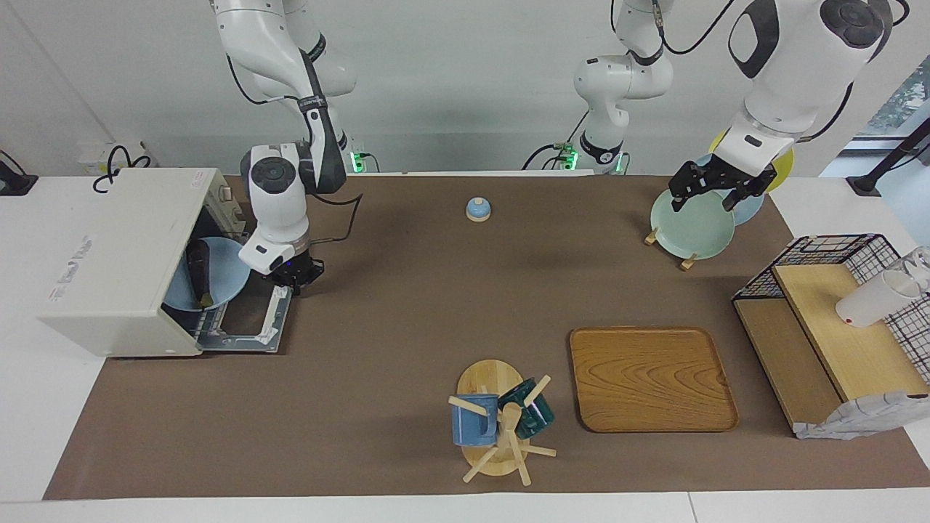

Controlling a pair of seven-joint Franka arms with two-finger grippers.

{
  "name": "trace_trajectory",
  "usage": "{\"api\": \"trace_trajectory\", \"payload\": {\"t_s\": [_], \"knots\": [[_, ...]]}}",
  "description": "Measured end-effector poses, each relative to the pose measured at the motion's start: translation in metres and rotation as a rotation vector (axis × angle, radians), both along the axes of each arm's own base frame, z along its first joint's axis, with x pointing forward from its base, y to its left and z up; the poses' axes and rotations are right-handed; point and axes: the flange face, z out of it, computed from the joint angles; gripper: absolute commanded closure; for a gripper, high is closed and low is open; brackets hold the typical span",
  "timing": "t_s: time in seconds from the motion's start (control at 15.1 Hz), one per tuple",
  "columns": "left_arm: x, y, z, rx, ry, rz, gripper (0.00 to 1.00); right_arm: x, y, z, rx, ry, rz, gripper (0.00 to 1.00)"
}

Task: Put eggplant into oven
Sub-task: 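Withdraw the right gripper out of the oven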

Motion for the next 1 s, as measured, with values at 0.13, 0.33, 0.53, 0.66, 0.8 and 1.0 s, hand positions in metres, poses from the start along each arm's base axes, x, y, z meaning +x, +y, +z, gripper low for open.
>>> {"api": "trace_trajectory", "payload": {"t_s": [0.13, 0.33, 0.53, 0.66, 0.8, 1.0], "knots": [[0.0, 0.0, 0.0, 0.0, 0.0, 0.0, 0.0, -0.001, 0.002, -0.001, -0.017, 0.0, 0.021, 1.0], [0.0, 0.0, 0.0, 0.0, 0.0, 0.0, 0.0, -0.003, 0.011, -0.002, -0.074, 0.004, 0.087, 1.0], [0.0, 0.0, 0.0, 0.0, 0.0, 0.0, 0.0, 0.0, 0.021, 0.007, -0.14, 0.031, 0.123, 1.0], [0.0, 0.0, 0.0, 0.0, 0.0, 0.0, 0.0, 0.004, 0.024, 0.02, -0.162, 0.051, 0.115, 1.0], [0.0, 0.0, 0.0, 0.0, 0.0, 0.0, 0.0, 0.005, 0.023, 0.035, -0.175, 0.053, 0.117, 1.0], [0.0, 0.0, 0.0, 0.0, 0.0, 0.0, 0.0, 0.003, 0.016, 0.061, -0.188, 0.046, 0.143, 1.0]]}}
